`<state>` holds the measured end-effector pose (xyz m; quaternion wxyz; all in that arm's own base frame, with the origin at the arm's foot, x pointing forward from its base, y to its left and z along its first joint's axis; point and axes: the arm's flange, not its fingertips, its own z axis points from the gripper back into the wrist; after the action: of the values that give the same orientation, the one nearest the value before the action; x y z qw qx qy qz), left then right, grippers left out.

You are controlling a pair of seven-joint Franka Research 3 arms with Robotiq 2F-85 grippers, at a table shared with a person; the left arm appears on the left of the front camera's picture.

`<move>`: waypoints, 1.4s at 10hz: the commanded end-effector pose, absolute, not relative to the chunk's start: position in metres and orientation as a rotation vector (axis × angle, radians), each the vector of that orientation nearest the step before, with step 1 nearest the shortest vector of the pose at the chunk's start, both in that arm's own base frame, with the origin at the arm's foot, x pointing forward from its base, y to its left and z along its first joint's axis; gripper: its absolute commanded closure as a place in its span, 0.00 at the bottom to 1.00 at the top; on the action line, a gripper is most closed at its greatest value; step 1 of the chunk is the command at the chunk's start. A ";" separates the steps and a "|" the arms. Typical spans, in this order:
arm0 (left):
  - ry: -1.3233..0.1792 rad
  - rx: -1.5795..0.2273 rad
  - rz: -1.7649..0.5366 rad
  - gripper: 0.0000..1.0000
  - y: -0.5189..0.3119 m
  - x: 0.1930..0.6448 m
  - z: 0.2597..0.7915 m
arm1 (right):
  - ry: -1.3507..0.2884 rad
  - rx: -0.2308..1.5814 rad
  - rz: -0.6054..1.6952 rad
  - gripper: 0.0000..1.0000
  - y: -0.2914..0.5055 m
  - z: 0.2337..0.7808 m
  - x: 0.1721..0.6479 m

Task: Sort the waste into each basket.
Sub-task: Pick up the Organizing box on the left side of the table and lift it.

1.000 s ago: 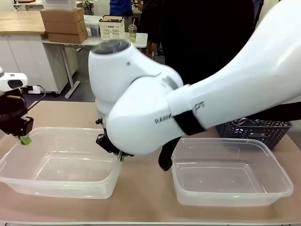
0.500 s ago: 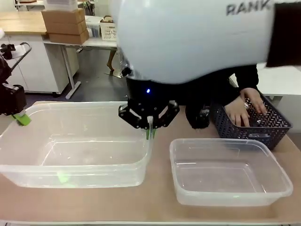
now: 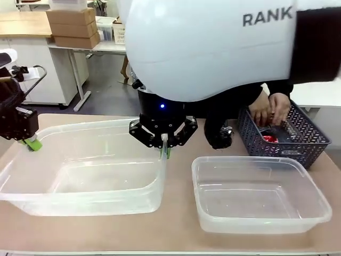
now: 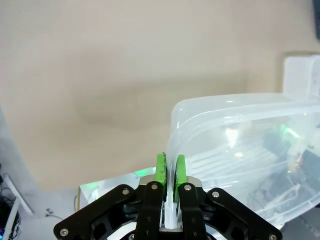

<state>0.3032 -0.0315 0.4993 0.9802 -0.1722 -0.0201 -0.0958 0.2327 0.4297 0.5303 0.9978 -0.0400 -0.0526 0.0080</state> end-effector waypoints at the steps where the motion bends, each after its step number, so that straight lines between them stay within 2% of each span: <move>1: -0.072 -0.543 -0.045 0.92 -0.060 0.312 0.527 | -0.159 -0.082 0.007 0.96 0.411 0.531 0.252; 3: -0.124 -0.635 0.097 0.92 -0.089 0.327 0.533 | -0.142 -0.076 -0.025 0.96 0.364 0.526 0.277; 6: -0.138 -0.543 0.100 0.92 -0.160 0.353 0.528 | -0.124 -0.065 -0.039 0.96 0.304 0.505 0.304; 8: -0.094 -0.460 0.050 0.92 -0.204 0.375 0.522 | -0.145 -0.048 -0.066 0.96 0.288 0.493 0.296; 10: -0.084 -0.414 0.006 0.92 -0.214 0.378 0.515 | -0.107 -0.043 -0.128 0.96 0.282 0.486 0.292; 11: -0.106 -0.421 0.006 0.92 -0.193 0.367 0.501 | -0.088 -0.031 -0.140 0.96 0.294 0.487 0.285; 12: -0.106 -0.421 0.006 0.92 -0.193 0.367 0.501 | -0.120 -0.106 -0.115 0.96 0.268 0.489 0.303; 14: -0.106 -0.421 0.006 0.92 -0.193 0.367 0.501 | -0.120 -0.106 -0.115 0.96 0.268 0.489 0.303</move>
<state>0.3714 -0.1943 0.4947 0.9804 -0.1916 -0.0436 -0.0113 0.3004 0.2683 0.4903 0.9952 -0.0444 -0.0579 -0.0646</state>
